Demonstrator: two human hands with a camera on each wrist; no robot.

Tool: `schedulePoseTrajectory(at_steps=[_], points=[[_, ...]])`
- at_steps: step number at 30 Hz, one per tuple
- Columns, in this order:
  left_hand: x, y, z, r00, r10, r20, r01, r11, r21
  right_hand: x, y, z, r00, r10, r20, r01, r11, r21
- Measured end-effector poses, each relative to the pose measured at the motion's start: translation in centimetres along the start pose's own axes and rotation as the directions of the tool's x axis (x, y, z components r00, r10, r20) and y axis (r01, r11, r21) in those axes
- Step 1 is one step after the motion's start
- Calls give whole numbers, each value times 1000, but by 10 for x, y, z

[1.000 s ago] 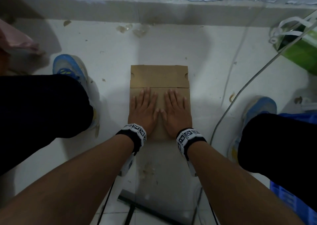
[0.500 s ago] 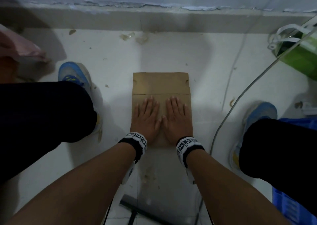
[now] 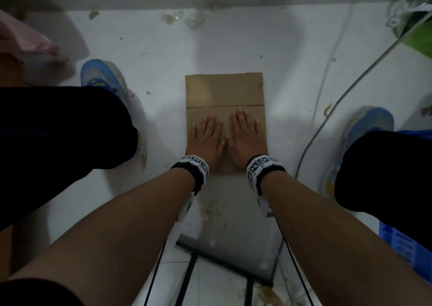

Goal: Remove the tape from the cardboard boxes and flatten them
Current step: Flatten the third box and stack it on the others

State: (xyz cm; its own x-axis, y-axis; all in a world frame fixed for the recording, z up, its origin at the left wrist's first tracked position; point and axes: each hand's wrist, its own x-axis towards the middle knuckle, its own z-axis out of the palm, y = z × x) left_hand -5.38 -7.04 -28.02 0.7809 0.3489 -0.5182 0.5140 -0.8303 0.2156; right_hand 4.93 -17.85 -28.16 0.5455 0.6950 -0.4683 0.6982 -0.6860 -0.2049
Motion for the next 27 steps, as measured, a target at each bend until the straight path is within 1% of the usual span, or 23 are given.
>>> schedulePoseTrajectory(at_steps=[2, 7, 9, 11, 16, 18, 20, 22, 26, 27], points=[[1, 2, 0, 1000, -5, 2, 5, 1000, -5, 1, -1, 0, 1000, 3, 0, -3, 1000, -24], [-5, 6, -3, 1000, -12, 11, 12, 1000, -23, -7, -6, -5, 1000, 20, 22, -19, 1000, -23], [-9, 6, -7, 1000, 15, -6, -15, 1000, 18, -13, -7, -6, 1000, 24, 16, -23, 999, -34], [-13, 7, -14, 998, 42, -40, -40, 998, 57, -18, -10, -8, 1000, 23, 1, -23, 999, -31], [-8, 17, -38, 990, -21, -139, 15, 999, -45, -9, -16, -26, 992, 47, -114, -43, 999, 33], [-1, 18, -42, 983, -4, -181, -7, 998, -60, -1, -16, -32, 990, 60, -128, -55, 998, 41], [5, 17, -40, 981, -1, -194, -12, 998, -64, 6, -14, -34, 990, 54, -128, -49, 998, 43], [8, 13, -32, 990, -17, -143, 9, 999, -53, 9, -10, -30, 994, 45, -95, -41, 998, 44], [14, 5, -13, 999, -34, 27, 34, 999, -12, 7, 1, -5, 1000, 24, 4, -24, 999, 45], [16, 5, -10, 998, -37, 42, 37, 999, 5, 7, 4, -1, 1000, 19, 8, -20, 999, 39]])
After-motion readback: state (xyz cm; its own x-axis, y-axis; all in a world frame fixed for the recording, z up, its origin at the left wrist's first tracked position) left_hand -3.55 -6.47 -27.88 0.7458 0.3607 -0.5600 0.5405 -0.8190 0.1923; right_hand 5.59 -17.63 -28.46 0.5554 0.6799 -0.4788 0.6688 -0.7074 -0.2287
